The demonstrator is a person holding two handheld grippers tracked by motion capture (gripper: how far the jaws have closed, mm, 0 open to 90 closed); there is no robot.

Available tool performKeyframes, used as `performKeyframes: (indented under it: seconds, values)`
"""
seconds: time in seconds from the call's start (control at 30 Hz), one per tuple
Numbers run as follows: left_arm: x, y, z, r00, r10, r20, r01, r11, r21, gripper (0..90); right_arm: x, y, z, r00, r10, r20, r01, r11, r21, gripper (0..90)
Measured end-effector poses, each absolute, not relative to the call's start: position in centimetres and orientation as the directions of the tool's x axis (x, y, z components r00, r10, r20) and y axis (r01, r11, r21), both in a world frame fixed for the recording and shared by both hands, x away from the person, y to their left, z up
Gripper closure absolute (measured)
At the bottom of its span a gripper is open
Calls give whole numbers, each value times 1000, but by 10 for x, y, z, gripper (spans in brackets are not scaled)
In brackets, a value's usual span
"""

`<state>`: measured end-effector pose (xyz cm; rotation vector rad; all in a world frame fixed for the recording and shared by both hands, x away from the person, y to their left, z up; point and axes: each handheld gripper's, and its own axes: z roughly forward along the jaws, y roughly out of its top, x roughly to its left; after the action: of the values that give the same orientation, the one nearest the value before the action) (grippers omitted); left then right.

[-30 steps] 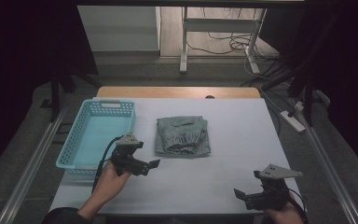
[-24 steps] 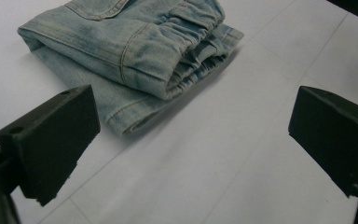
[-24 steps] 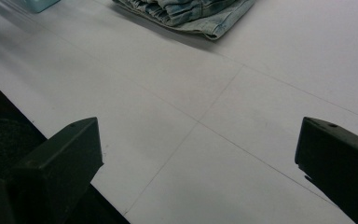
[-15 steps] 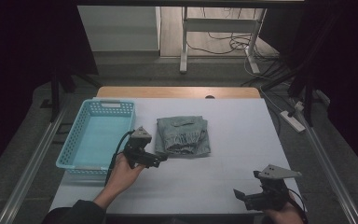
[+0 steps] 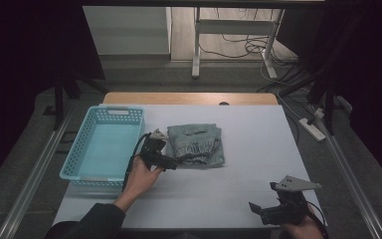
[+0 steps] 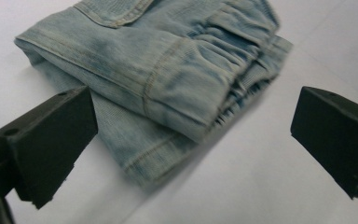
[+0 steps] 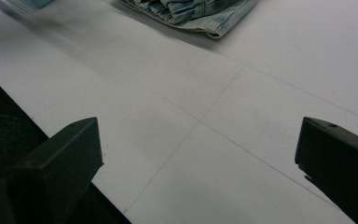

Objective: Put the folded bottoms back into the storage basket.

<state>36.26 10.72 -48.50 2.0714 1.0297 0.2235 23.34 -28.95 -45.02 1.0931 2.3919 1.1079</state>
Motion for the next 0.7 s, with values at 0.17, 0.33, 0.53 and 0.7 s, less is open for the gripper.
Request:
performKeyframes:
  seconds: [0.17,0.33,0.53,0.7]
  values:
    - [375,104,-487,638,749,-178,605,-345,718,0,233,-289,-450,-673,738,53,518,419,746,9]
    - [386,104,-488,625,758,-185,613,-331,717,0,233,-289,-450,-674,737,53,517,420,746,8]
    - [397,103,-496,598,781,-180,646,-337,685,0,233,-289,-450,-675,736,54,517,420,746,8]
    - [402,101,-506,589,793,-156,668,-369,647,0,233,-289,-450,-675,736,53,517,421,745,8]
